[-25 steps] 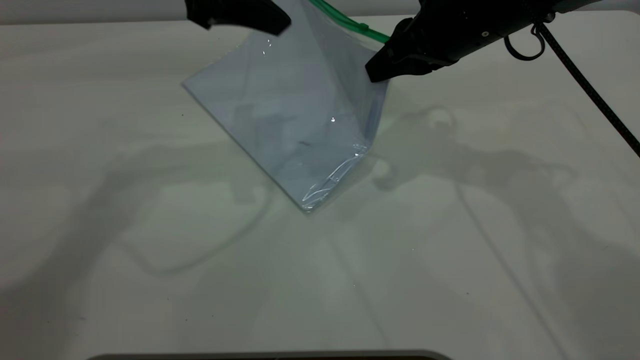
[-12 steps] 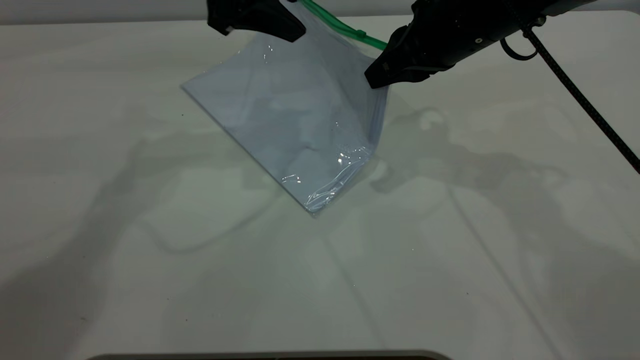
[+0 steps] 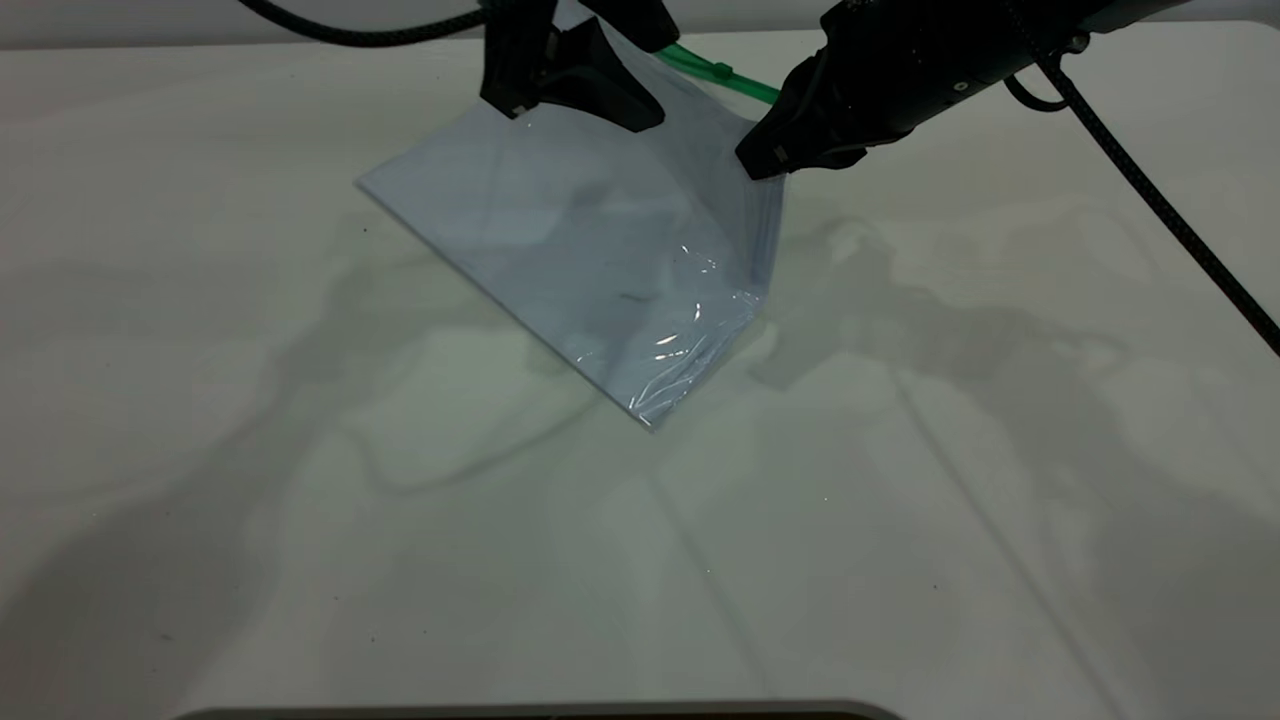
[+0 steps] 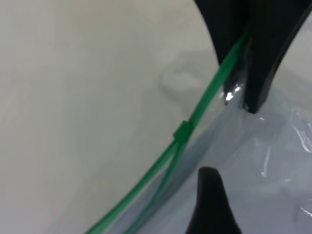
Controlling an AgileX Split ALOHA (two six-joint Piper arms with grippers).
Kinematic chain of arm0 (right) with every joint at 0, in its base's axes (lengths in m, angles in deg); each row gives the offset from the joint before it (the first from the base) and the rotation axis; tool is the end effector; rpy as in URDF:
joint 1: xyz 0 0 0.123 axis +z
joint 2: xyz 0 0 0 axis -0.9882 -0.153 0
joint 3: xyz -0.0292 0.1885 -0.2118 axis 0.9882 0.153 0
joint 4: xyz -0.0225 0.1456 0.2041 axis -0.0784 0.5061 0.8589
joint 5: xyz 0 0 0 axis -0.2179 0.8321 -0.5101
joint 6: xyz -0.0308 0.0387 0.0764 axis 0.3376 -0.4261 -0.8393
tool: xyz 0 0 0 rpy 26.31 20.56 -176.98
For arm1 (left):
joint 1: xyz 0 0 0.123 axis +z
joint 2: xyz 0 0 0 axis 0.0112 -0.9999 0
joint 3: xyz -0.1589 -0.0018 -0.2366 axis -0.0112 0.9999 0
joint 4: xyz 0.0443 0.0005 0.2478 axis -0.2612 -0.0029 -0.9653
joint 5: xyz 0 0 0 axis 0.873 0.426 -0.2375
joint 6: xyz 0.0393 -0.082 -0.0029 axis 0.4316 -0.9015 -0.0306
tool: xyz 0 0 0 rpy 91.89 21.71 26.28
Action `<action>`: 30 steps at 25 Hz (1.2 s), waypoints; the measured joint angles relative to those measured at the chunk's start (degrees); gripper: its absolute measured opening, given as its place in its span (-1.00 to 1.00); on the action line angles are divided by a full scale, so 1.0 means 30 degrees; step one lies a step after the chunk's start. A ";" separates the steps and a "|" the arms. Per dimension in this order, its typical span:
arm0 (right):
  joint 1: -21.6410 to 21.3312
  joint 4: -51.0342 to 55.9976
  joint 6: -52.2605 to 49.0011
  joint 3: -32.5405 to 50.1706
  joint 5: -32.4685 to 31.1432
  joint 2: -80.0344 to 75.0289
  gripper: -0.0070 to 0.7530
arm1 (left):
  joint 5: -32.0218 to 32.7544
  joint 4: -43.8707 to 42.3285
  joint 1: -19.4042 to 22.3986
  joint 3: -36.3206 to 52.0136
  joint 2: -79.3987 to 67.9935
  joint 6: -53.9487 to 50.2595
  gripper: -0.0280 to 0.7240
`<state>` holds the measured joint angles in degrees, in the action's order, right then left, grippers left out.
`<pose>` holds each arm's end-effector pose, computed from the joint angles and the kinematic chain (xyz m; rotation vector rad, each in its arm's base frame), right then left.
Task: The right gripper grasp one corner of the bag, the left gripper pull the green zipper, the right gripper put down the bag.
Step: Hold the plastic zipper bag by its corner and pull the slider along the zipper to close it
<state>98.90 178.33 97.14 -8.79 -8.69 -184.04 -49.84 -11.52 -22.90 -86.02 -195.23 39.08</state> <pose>0.3877 0.1631 0.0635 -1.0200 2.2189 0.4824 0.4265 -0.2208 0.1186 1.9030 1.4963 -0.2396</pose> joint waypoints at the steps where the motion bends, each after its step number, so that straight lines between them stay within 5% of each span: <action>1: 0.0000 0.0028 0.0049 0.0000 0.0025 0.0000 -0.89 | 0.0000 -0.0021 -0.0044 -0.0231 -0.0167 0.0000 0.64; 30: 0.0000 0.0011 0.0450 0.0000 0.0007 0.0000 -0.89 | -0.0235 0.0417 -0.0845 -0.2484 -0.1984 0.0002 0.59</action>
<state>98.90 178.36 98.49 -8.79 -8.66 -184.04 -50.55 -10.27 -25.44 -93.47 -201.18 39.09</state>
